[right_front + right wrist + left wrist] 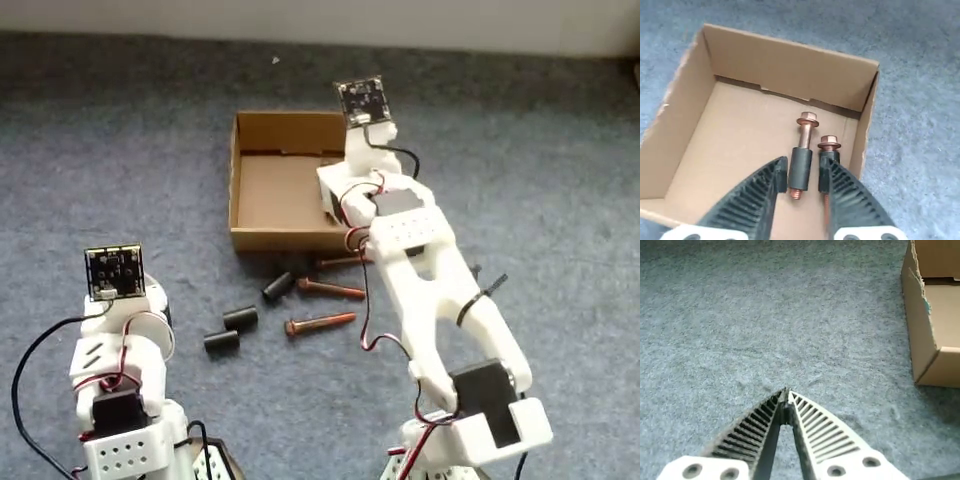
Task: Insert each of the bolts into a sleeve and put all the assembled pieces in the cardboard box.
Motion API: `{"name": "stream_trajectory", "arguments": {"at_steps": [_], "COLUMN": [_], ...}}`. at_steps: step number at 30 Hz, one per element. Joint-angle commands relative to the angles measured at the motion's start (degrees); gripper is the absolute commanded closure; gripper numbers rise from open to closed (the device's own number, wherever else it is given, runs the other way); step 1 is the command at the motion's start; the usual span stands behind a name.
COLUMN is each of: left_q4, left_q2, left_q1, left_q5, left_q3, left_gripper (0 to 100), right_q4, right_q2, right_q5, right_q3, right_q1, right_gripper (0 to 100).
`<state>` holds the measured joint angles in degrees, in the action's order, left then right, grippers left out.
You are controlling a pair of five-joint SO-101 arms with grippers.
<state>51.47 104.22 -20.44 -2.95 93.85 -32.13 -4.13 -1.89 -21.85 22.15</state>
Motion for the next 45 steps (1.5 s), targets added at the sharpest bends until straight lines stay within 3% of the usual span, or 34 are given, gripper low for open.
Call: {"name": "stream_trajectory", "arguments": {"at_steps": [1,11,17,30,45], "left_q4": [-1.32,-1.32,-1.32,-1.32,-1.32], "left_q2": [0.31,0.31,0.31,0.31,0.31], "left_q1": [-0.57,-0.66,-0.66,-0.66,-0.66], "left_q5": [-0.62,-0.62,-0.62,-0.62,-0.62], "left_q3": [-0.31,-0.31,-0.31,-0.31,-0.31], "left_gripper": [99,99,99,99,99], "right_q4": [-3.03,-24.13,-28.79,-28.79,-28.53], "right_q2": [-6.37,-15.96,-14.81,5.23,23.96], "right_q5": [0.62,2.02,21.80,40.09,41.32], "right_q3": [2.33,2.07,2.51,5.23,17.54], "right_q1": [1.98,13.93,15.52,21.49,21.67], "right_gripper": [90.0,90.1,90.1,89.9,89.9]}}
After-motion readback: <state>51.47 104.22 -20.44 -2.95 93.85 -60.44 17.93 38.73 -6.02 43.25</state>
